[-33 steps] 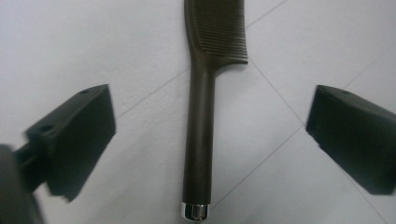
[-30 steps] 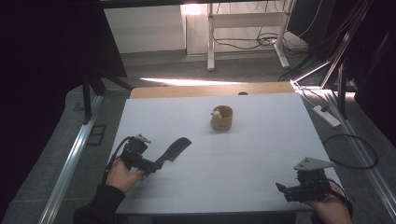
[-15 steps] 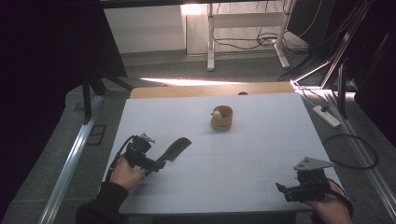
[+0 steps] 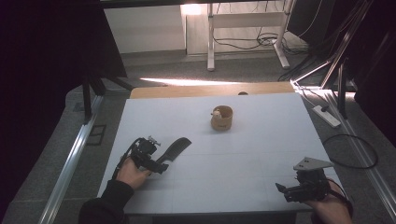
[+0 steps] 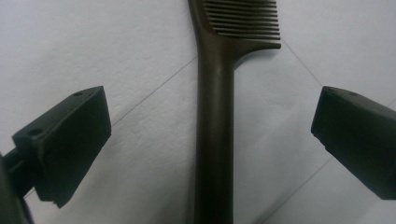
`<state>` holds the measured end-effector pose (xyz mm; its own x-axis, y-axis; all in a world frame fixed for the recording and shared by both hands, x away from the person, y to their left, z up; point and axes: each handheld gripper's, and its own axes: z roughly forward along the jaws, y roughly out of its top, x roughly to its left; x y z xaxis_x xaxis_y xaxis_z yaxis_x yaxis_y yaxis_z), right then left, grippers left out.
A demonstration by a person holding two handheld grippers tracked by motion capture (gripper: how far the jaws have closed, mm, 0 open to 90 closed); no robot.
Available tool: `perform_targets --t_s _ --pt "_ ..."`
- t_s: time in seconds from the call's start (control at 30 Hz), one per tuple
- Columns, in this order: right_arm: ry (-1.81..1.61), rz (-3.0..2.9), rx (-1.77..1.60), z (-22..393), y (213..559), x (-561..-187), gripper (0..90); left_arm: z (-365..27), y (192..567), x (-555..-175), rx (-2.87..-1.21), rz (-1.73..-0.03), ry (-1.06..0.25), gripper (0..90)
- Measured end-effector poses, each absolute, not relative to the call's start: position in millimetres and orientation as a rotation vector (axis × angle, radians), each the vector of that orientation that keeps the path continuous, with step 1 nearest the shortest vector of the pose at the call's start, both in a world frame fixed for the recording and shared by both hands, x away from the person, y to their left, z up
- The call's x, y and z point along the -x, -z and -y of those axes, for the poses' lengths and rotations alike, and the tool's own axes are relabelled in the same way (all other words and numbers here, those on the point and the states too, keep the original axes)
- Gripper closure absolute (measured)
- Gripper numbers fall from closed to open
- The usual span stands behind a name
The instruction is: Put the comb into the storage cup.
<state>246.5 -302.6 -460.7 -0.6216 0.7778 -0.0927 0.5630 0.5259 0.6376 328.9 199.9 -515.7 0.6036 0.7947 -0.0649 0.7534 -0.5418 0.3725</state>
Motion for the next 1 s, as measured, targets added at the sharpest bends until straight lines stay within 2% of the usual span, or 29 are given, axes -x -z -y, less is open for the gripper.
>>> perform_targets --t_s 0.73,1.0 --pt "-0.805 -2.405 -1.105 302.0 461.0 -246.6 2.3 -192.4 526.8 -331.4 -2.531 -1.267 -0.143 0.1" --pt "-0.801 -2.407 -1.102 301.8 461.0 -246.5 2.3 -193.0 520.5 -330.5 -2.528 -1.290 -0.140 14.9"
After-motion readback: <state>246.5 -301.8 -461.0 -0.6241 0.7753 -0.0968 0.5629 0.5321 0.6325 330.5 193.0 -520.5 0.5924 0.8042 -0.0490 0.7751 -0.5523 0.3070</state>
